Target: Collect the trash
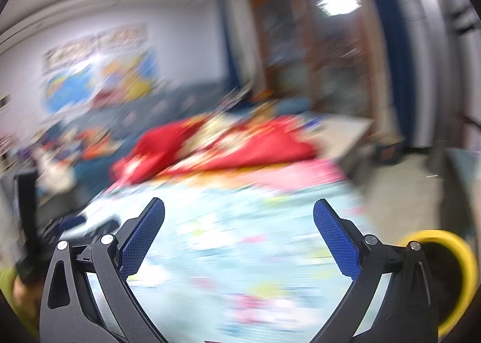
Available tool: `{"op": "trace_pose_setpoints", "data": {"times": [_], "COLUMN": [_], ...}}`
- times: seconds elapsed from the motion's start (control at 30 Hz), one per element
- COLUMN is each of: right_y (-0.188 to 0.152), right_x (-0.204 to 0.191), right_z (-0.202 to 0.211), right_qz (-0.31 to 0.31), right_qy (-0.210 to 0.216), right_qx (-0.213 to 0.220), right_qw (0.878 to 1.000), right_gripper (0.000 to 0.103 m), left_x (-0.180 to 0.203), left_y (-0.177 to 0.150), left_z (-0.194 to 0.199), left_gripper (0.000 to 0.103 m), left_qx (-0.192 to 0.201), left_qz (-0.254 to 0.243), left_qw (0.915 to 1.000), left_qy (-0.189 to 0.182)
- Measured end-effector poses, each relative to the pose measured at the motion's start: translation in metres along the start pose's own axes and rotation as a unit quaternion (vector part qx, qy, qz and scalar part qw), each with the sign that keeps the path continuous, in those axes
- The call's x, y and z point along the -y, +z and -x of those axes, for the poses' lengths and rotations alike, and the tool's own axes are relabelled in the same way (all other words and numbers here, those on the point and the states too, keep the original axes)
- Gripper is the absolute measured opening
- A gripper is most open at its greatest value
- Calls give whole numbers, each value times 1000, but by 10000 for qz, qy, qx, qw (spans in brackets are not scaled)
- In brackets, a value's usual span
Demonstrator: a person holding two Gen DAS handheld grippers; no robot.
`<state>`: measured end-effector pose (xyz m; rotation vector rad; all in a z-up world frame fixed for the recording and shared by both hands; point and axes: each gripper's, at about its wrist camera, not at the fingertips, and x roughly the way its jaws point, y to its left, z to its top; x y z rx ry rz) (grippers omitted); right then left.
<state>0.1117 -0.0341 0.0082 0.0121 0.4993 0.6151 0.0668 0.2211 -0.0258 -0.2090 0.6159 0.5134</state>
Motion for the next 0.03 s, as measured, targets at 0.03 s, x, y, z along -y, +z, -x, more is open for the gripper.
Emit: {"op": "trace_pose_setpoints", "data": {"times": [0.03], "right_y": [1], "right_x": [-16], "right_z": [-19], "right_qz": [66], "right_qy": [182], "right_qx": [-222], "right_qw": [9996], "right_gripper": [96], "left_x": [-31], "left_y": [4], "left_z": [-18], "left_gripper": [92], "left_qx": [-183], "left_qz": [101], "left_qw": [9991], "left_qy": [377]}}
